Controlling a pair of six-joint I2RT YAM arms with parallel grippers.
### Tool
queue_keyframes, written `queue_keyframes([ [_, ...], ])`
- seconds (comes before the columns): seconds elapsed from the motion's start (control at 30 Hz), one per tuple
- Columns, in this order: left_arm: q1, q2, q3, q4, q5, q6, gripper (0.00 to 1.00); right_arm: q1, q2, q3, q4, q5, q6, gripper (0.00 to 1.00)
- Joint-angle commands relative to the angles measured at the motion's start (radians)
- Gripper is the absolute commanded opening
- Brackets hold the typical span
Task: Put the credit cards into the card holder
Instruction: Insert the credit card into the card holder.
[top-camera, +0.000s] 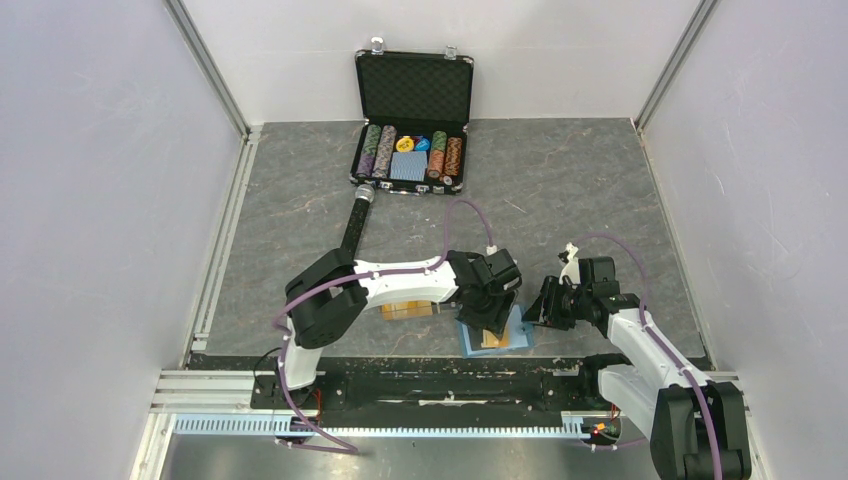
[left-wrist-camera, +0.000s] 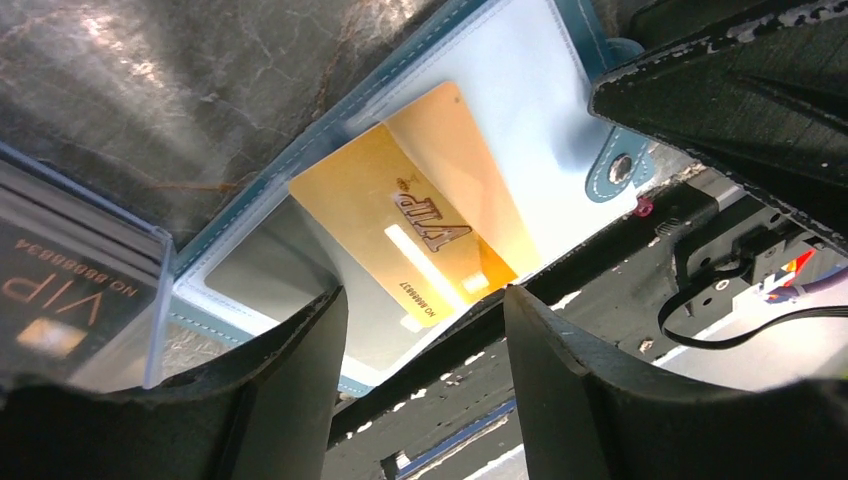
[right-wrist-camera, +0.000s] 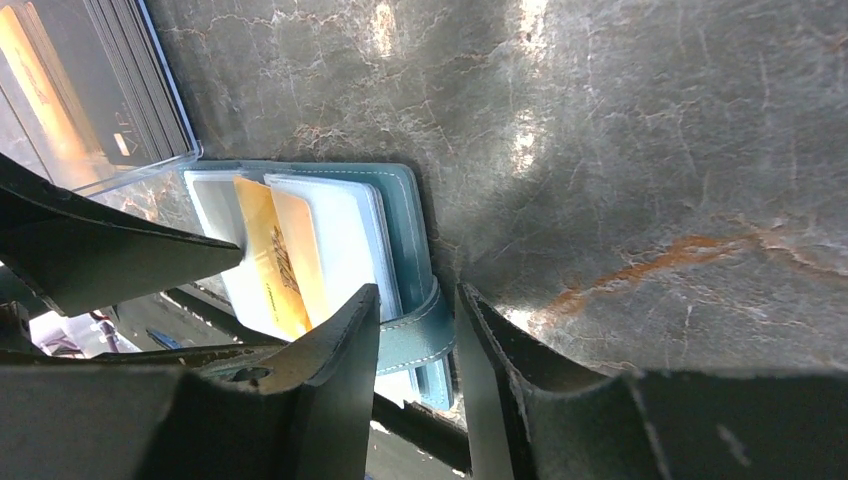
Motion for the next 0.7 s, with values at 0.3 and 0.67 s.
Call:
queue_keyframes([
  [0.3,-0.006,0.044,-0.049,0.231,0.165,-0.075,0.61,0.004,0.017,-0.042,-0.082,0.032,-0.014,0.35],
  [0.67,-0.005,0.029,-0.008,0.257,0.095,-0.062,0.60,0.005,0.013,-0.036,-0.091,0.031,-0.017,0.34],
])
